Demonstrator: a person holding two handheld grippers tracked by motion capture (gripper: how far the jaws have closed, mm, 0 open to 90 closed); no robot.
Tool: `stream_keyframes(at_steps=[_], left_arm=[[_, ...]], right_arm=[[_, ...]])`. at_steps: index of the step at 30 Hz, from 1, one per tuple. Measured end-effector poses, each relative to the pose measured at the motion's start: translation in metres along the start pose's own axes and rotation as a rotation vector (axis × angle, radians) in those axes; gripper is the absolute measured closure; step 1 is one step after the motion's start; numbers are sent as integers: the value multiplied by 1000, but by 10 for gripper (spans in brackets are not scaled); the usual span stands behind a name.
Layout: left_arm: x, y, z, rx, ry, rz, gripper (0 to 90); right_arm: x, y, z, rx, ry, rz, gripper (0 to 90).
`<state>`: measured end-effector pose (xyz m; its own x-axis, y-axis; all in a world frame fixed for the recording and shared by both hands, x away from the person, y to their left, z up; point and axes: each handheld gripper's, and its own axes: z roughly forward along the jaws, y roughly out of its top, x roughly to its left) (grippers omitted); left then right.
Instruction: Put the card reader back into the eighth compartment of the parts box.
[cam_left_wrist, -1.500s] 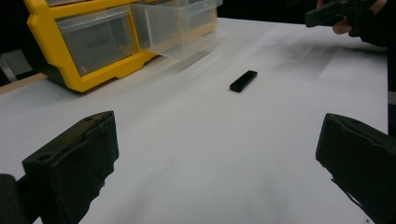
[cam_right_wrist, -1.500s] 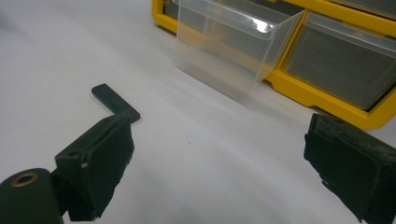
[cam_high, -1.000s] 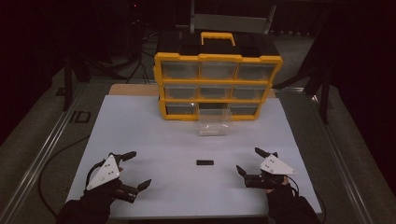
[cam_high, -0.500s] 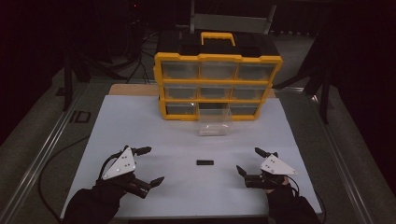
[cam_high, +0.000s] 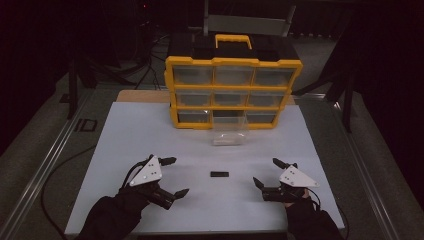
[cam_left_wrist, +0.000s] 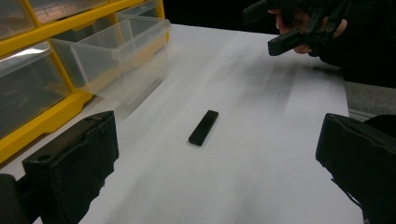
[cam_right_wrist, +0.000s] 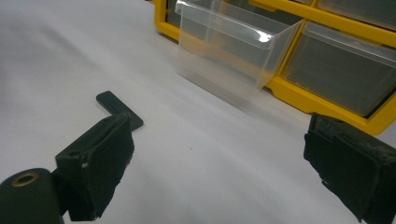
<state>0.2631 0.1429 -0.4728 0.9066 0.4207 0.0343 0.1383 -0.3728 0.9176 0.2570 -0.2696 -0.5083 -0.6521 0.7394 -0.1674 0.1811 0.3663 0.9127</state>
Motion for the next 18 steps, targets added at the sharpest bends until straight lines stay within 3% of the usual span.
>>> stream_keyframes(at_steps=[18], left_arm=[[3, 13, 48, 23, -65, -1, 0]], right_arm=[[-1, 1, -1, -7, 5, 4, 81]])
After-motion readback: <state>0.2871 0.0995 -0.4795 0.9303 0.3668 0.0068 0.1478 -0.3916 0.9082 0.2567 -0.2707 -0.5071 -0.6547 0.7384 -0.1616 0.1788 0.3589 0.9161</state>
